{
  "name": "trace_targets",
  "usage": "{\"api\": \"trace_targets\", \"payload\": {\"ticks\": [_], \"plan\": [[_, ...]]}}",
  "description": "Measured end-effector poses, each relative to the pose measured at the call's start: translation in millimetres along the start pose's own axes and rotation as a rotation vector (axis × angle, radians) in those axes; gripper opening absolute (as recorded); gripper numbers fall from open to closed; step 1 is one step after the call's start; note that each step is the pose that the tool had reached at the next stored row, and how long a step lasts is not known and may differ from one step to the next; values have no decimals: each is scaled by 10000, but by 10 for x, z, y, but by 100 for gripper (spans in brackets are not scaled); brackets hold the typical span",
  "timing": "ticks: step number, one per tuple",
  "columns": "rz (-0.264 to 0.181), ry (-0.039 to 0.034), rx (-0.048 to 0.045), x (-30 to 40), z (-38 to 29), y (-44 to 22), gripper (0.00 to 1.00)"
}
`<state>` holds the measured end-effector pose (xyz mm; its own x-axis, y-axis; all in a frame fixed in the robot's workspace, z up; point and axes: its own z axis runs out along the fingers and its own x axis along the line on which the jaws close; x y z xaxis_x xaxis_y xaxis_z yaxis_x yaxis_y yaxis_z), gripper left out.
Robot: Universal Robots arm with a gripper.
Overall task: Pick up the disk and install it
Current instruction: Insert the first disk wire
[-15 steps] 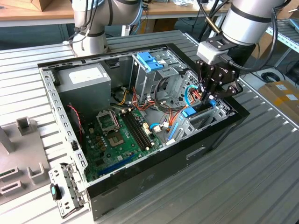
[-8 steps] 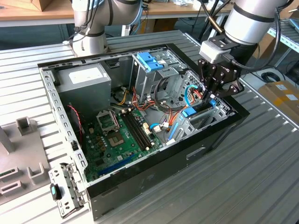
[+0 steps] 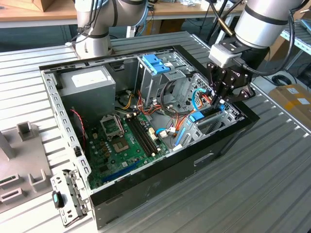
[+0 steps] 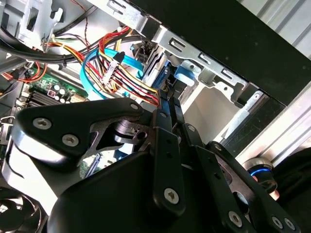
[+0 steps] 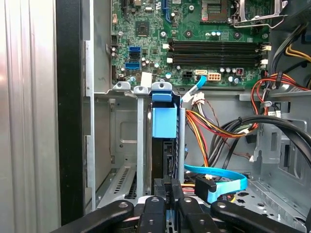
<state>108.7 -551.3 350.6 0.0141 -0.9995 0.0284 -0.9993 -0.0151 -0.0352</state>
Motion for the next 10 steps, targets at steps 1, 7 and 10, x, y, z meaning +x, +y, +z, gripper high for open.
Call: {"api": "trace_targets", "payload": {"ticks": [1,7,10], "plan": [[0,2,0,0,1,0,16],[0,-20,1,-8,12,4,16],[1,-29,1,-13,17,4,16]]}}
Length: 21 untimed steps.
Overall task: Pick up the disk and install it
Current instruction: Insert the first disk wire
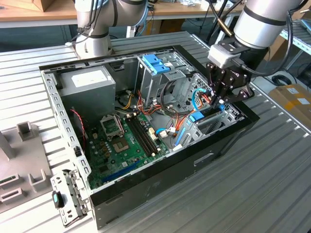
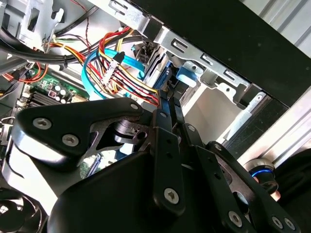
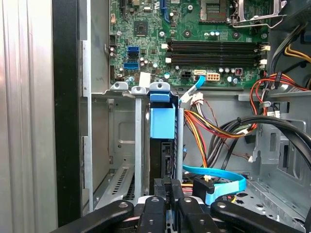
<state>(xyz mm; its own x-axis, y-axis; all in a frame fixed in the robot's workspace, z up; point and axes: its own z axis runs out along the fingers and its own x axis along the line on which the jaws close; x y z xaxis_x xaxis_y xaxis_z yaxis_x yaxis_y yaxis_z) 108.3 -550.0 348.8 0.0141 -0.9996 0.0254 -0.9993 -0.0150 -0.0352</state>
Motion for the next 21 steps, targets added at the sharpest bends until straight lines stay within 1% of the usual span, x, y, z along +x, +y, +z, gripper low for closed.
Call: {"api": "trace_targets", "payload": {"ticks": [10,12,15,17,18,19,20,21], "plan": [[1,-19,0,0,26,1,16],[4,-51,1,0,37,7,16],[2,-93,1,0,34,12,16],[5,-133,3,0,17,12,16],[6,-157,3,1,-6,11,16],[8,-220,3,2,-12,12,16],[14,-356,5,1,-13,12,16],[22,-609,9,1,-13,11,16]]}}
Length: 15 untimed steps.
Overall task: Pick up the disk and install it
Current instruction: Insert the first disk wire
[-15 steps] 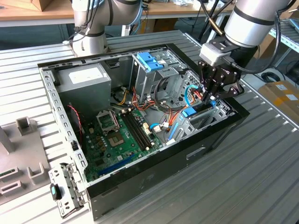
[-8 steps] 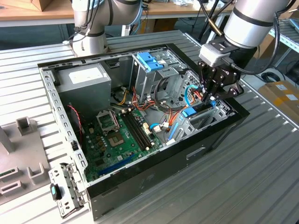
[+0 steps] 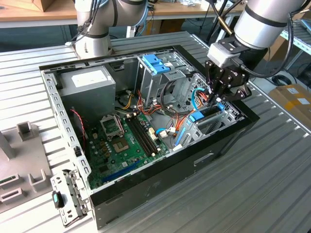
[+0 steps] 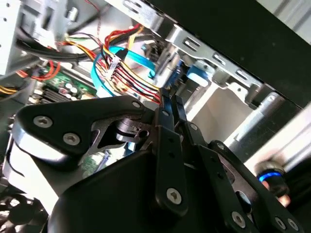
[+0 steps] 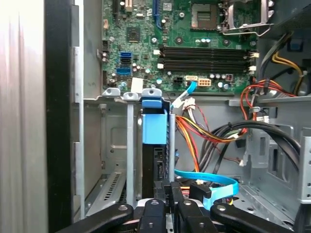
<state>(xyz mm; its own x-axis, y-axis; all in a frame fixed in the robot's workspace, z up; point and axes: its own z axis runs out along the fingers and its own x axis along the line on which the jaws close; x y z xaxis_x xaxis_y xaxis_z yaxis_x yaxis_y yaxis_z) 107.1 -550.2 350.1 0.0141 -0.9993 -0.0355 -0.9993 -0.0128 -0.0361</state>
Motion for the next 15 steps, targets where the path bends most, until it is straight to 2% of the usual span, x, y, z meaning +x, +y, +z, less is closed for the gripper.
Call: {"api": "trace_targets", "payload": {"ticks": [1,2,3,5,15], "plan": [[3,-95,1,0,0,0,16],[6,-149,3,2,0,0,16],[6,-169,2,12,0,0,16],[7,-192,3,52,-2,1,16],[8,-227,3,89,-5,-6,16]]}}
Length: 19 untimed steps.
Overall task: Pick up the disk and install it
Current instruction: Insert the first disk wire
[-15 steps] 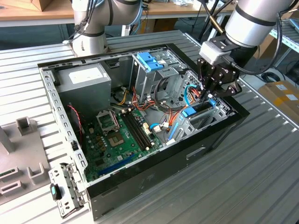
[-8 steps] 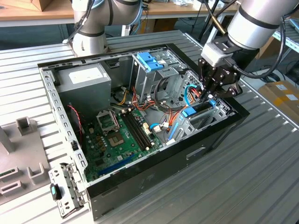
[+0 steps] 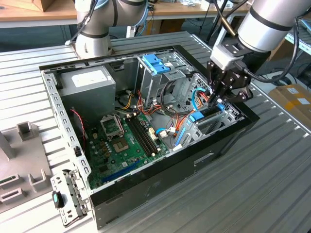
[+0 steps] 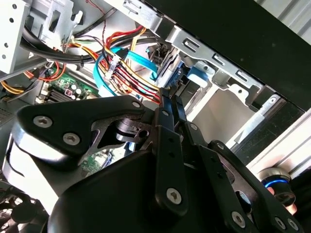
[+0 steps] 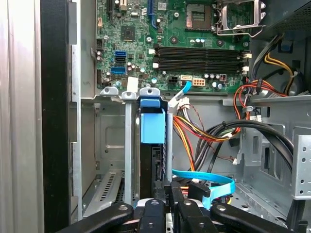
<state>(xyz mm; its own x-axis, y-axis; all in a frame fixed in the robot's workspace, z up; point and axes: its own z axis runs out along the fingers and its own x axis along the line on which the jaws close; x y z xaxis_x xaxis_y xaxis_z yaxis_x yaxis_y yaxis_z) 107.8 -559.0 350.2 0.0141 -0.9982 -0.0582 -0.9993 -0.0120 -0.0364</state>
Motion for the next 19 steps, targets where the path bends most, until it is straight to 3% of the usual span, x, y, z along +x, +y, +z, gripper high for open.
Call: {"api": "trace_targets", "payload": {"ticks": [4,14,19], "plan": [[2,-25,-4,49,-2,-10,16],[5,-119,-12,79,11,-10,16],[6,-120,-13,100,10,-17,16]]}}
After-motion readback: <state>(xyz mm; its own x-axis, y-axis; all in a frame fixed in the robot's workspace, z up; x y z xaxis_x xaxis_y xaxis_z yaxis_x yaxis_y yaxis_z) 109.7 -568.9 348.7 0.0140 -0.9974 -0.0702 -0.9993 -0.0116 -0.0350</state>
